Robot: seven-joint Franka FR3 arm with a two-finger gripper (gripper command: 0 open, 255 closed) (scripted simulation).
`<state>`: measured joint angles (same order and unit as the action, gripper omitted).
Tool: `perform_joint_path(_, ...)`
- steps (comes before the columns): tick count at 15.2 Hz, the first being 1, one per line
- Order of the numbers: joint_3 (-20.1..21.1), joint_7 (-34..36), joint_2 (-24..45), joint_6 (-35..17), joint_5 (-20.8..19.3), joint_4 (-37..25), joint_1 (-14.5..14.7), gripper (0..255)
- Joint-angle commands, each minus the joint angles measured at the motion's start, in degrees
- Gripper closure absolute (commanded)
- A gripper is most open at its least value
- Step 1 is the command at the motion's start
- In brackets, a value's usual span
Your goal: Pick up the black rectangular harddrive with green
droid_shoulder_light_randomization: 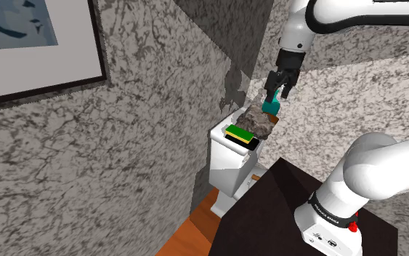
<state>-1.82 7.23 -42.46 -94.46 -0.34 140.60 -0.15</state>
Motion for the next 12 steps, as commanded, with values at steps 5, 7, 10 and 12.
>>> perform_joint_path(5, -8.78, -2.30, -6.12, -11.54, 3.09, 9.63, -4.01, 0)
perform_joint_path(7, -13.50, -4.03, -8.34, -17.49, 4.79, 14.28, -6.05, 0)
perform_joint_path(10, -21.34, -7.67, -10.27, -26.75, 7.76, 20.82, -8.71, 0)
perform_joint_path(12, -27.31, -11.02, -10.43, -33.21, 10.25, 24.72, -9.77, 0)
